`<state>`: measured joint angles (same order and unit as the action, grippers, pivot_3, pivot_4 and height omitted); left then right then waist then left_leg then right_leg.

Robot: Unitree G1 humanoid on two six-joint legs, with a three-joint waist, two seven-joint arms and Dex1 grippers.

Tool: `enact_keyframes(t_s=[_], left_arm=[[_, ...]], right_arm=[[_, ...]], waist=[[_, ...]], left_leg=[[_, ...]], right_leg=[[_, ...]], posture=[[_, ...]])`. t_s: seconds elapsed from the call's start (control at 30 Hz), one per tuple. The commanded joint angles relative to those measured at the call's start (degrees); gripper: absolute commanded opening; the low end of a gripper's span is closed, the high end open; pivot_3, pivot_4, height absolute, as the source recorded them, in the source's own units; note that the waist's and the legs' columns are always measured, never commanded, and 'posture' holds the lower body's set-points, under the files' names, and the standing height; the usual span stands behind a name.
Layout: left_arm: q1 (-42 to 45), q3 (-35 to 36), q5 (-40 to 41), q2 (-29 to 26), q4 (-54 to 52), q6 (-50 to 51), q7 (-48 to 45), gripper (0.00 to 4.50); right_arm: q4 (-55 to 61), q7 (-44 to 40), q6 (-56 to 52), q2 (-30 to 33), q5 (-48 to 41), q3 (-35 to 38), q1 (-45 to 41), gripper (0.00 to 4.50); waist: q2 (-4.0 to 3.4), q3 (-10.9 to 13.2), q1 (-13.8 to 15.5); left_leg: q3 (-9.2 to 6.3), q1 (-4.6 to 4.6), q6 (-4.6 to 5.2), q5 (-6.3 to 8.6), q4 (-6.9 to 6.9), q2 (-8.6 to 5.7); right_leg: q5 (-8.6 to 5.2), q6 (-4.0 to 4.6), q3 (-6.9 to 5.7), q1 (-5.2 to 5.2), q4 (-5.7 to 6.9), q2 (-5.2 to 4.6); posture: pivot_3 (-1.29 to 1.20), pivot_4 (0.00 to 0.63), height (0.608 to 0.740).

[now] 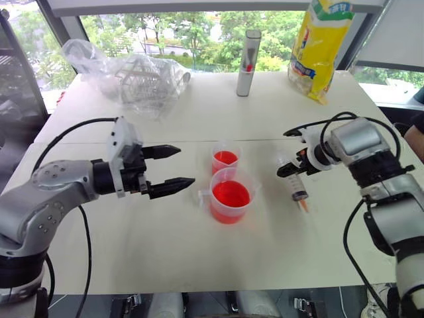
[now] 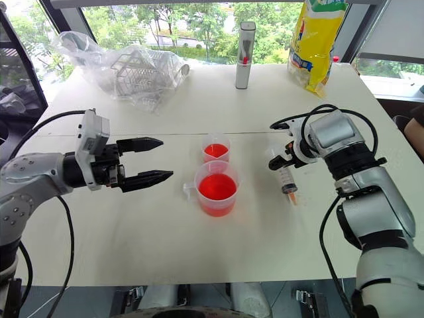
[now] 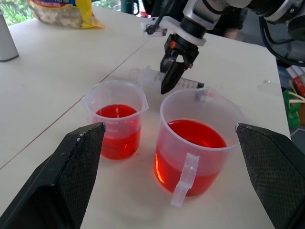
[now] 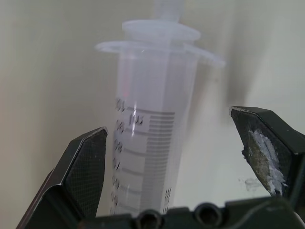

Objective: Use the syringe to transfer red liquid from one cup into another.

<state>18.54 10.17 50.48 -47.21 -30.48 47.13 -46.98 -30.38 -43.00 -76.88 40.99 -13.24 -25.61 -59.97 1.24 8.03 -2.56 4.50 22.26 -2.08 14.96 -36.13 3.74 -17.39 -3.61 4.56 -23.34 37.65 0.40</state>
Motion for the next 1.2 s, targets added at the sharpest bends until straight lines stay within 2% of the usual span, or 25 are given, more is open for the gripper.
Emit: enact_keyframes(t_s=[0.03,0.1,0.17,0.23,0.27,0.37,0.43,0.5,0.53,0.67,0.77,0.87,0.93,1.07,1.2], left_arm=[[0.15,1.73,-0.14,-0.61,-1.73,-1.29,0.55,4.50],[0.15,1.68,-0.27,-0.68,-1.67,-1.44,0.63,4.50],[0.23,1.59,-0.39,-0.68,-1.53,-1.66,0.64,4.50],[0.51,1.23,-0.88,-0.69,-1.32,-2.02,0.54,4.50],[0.68,1.07,-1.07,-0.66,-1.19,-2.16,0.46,4.50],[1.21,0.64,-1.51,-0.65,-0.73,-2.57,0.00,4.50],[2.13,0.45,-1.75,-0.75,0.00,-2.81,-0.38,4.50],[3.40,0.39,-1.98,-0.85,0.97,-2.94,-0.87,4.50],[4.38,0.40,-1.78,-0.72,1.60,-2.81,-1.11,4.50],[8.06,-0.28,-1.76,-0.51,3.84,-2.69,-2.45,4.50],[12.84,-1.66,-1.97,-0.17,7.05,-2.53,-4.19,4.50],[17.67,-3.79,-2.98,0.17,11.02,-3.10,-7.29,4.50],[20.71,-5.10,-3.85,0.47,13.71,-3.51,-9.39,4.50],[25.21,-7.14,-5.42,0.83,17.55,-4.40,-13.08,4.50],[30.26,-8.70,-5.92,1.99,20.41,-3.95,-15.47,4.50]], right_arm=[[-2.85,-0.94,2.06,-0.56,2.62,-1.28,-1.45,4.24],[-2.83,-1.82,2.83,-0.80,3.45,-2.03,-1.08,3.61],[-2.21,-2.65,2.76,-1.22,3.84,-2.37,-0.74,2.47],[-1.46,-3.29,2.18,-1.60,4.06,-2.32,-0.55,1.52],[-1.04,-3.51,1.92,-1.68,4.17,-2.24,-0.46,1.40],[0.39,-3.19,0.89,-1.55,4.32,-0.99,-0.15,1.40],[2.62,-1.93,1.08,-0.85,3.84,2.85,-0.37,1.40],[8.46,-0.81,4.92,-0.02,2.15,9.74,0.29,1.40],[13.32,-1.58,8.14,0.78,0.56,13.42,1.24,1.40],[28.00,-6.63,10.23,2.80,-7.51,24.16,3.57,1.40],[39.38,-6.92,16.39,-0.42,-15.40,36.87,6.47,1.40],[47.91,-5.93,13.22,-5.95,-28.39,46.91,7.99,1.40],[52.03,-3.80,12.07,-9.78,-35.76,50.75,9.48,1.40],[57.29,-0.73,15.80,-14.70,-41.37,50.64,15.58,1.40],[61.84,-2.09,24.74,-17.47,-37.37,43.11,25.59,1.40]], waist=[[0.02,-0.01,0.01],[0.03,-0.03,0.01],[0.04,-0.03,0.01],[0.05,-0.05,-0.07],[0.05,-0.05,-0.10],[0.04,-0.05,-0.07],[0.04,-0.05,-0.02],[0.00,-0.03,0.05],[-0.03,-0.01,0.04],[-0.05,0.00,0.15],[-0.01,-0.02,0.18],[0.01,-0.03,0.07],[0.01,-0.03,0.11],[0.00,-0.03,0.00],[0.00,-0.03,0.07]], left_leg=[[0.00,-0.01,0.00,0.00,-0.01,0.00],[0.01,-0.02,0.00,0.00,-0.05,-0.01],[0.01,-0.02,0.00,0.00,-0.05,-0.01],[0.00,-0.04,0.00,0.00,-0.05,-0.01],[0.00,-0.06,0.00,0.00,-0.04,0.00],[-0.01,-0.07,0.00,0.00,-0.03,0.00],[-0.01,-0.07,0.00,0.00,-0.03,0.00],[0.00,-0.05,0.00,0.00,-0.03,-0.01],[0.00,-0.01,0.00,0.00,-0.04,-0.01],[-0.02,0.05,0.00,0.00,0.01,-0.02],[-0.11,0.05,0.00,0.00,0.05,0.00],[-0.12,-0.01,0.00,0.00,0.01,0.00],[-0.12,-0.06,-0.01,0.00,0.00,0.00],[-0.10,-0.11,0.00,0.00,-0.02,0.00],[-0.10,-0.07,0.00,0.00,-0.03,-0.01]], right_leg=[[0.00,0.00,0.00,0.02,0.00,0.00],[0.00,0.00,0.00,0.05,0.00,-0.02],[0.00,0.00,0.00,0.06,0.00,-0.02],[0.00,0.00,-0.01,0.06,0.01,-0.01],[0.00,0.00,-0.01,0.06,0.02,0.00],[0.00,0.00,0.00,0.06,0.05,-0.01],[0.00,0.00,-0.01,0.05,0.06,0.00],[0.00,0.00,-0.01,0.04,0.06,0.00],[0.00,-0.01,-0.01,0.01,0.06,0.00],[0.00,-0.02,-0.11,-0.05,0.08,0.00],[0.00,-0.02,-0.16,0.00,0.02,0.03],[0.00,-0.02,-0.20,0.10,0.05,0.05],[0.00,-0.02,-0.20,0.15,0.07,0.04],[0.00,-0.02,-0.20,0.19,0.12,0.02],[0.00,-0.02,-0.18,0.15,0.12,0.02]], posture=[[0.00,0.150,0.740],[0.00,0.150,0.740],[0.00,0.150,0.740],[0.00,0.150,0.740],[0.00,0.150,0.740],[0.00,0.150,0.740],[0.00,0.150,0.740],[0.00,0.150,0.740],[0.00,0.150,0.740],[0.00,0.150,0.740],[0.00,0.150,0.740],[0.00,0.150,0.740],[0.00,0.150,0.740],[0.00,0.150,0.740],[0.00,0.150,0.740]])
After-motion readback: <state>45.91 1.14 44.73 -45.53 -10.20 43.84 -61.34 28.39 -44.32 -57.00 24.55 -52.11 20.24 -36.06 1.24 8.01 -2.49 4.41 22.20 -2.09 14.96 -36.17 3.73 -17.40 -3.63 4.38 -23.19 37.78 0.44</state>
